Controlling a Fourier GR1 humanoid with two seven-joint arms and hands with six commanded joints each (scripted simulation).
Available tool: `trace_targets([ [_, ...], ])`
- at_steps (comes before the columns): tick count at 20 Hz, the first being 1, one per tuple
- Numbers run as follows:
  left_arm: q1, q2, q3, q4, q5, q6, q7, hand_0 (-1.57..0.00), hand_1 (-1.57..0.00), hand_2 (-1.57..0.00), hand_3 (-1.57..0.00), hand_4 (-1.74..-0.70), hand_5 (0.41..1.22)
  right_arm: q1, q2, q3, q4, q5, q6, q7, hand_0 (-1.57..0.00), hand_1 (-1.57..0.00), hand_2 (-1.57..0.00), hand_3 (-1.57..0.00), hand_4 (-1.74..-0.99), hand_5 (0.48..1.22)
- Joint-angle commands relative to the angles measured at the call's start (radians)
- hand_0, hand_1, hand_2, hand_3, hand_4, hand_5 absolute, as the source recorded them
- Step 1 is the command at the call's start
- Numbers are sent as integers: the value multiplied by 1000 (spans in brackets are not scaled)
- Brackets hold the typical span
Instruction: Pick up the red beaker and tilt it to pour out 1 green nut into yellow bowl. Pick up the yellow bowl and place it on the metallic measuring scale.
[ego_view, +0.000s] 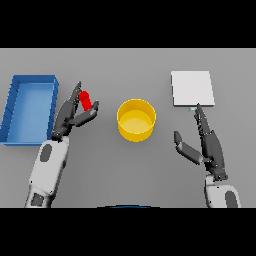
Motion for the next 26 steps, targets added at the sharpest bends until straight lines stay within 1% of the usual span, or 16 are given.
trace_targets([
  [1, -20, -5, -1, 26, -9, 8, -8, 1, 1, 1, 1, -1319, 711, -4, -5, -6, -3, 0, -3, -5, 1, 1, 1, 1, -1333, 687],
  [7, -106, 3, 26, 133, -2, -3, -31, 1, 1, 1, 1, -1322, 710, -7, -1, -4, 1, 4, -6, 5, 1, 1, 1, 1, -1315, 682],
  [8, -112, 5, 31, 154, 0, -9, -52, 1, 1, 1, 1, -1332, 715, -5, -4, -4, -8, 5, -8, -2, 1, 1, 1, 1, -1311, 682],
  [9, -119, -3, 29, 174, -6, -3, -84, 1, 1, 1, 1, -1343, 725, -14, -4, -3, -8, 2, -4, 16, 1, 1, 1, 1, -1305, 681],
  [11, -141, -16, 42, 191, 3, 11, -104, 1, 1, -30, -3, -1389, 752, 2, -11, -1, -22, 7, -2, 12, 1, 1, 1, 1, -1295, 683],
  [12, -139, -21, 47, 192, 8, 16, -109, -81, -84, -122, -75, -1416, 770, 5, -11, 7, -35, 15, -3, 8, 1, 1, 1, 1, -1291, 684],
  [13, -148, -27, 56, 200, 15, 23, -95, -253, -276, -307, -220, -1444, 795, -6, -12, -1, -19, 12, -4, 26, 1, 1, 1, 1, -1289, 684],
  [15, -168, -35, 68, 218, 7, 65, -86, -681, -701, -715, -706, -1441, 949, -14, -17, -11, -4, 0, 0, 23, 1, 1, 1, 1, -1285, 683],
  [16, -172, -40, 58, 221, -17, 96, -85, -859, -875, -886, -879, -1439, 1003, -18, -15, -13, -5, -3, 0, 27, 1, 1, 1, 1, -1283, 683],
  [18, -176, -40, 55, 234, -35, 101, -119, -1115, -1125, -1133, -1128, -1443, 1082, -12, -5, -2, -8, 5, -2, 29, 1, 1, 1, 1, -1290, 684],
  [19, -168, -53, 56, 234, -35, 102, -151, -1206, -1214, -1220, -1217, -1445, 1109, -3, -1, 4, -8, 10, -3, 8, 1, 1, 1, 1, -1291, 684],
  [20, -172, -52, 62, 233, -37, 105, -138, -1279, -1286, -1290, -1288, -1447, 1132, -8, 1, 3, 8, 14, -7, 3, 1, 1, 1, 1, -1293, 682],
  [21, -174, -55, 62, 235, -45, 113, -146, -1338, -1343, -1347, -1344, -1506, 1132, -19, -1, -5, 16, 9, -9, 14, 1, 1, 1, 1, -1296, 681],
  [23, -182, -53, 71, 242, -23, 113, -175, -1422, -1425, -1427, -1426, -1591, 1123, -19, -8, -3, 13, 10, -3, -2, 1, 1, 1, 1, -1296, 682],
  [25, -178, -44, 69, 221, -3, 108, -175, -1475, -1478, -1479, -1478, -1645, 1112, -12, -1, 8, 7, 22, -7, -20, 1, 1, 1, 1, -1281, 676],
  [26, -176, -37, 62, 208, -2, 110, -173, -1495, -1496, -1497, -1497, -1664, 1108, -27, 0, 7, 22, 33, -15, -8, 1, 1, 1, 1, -1274, 674],
])
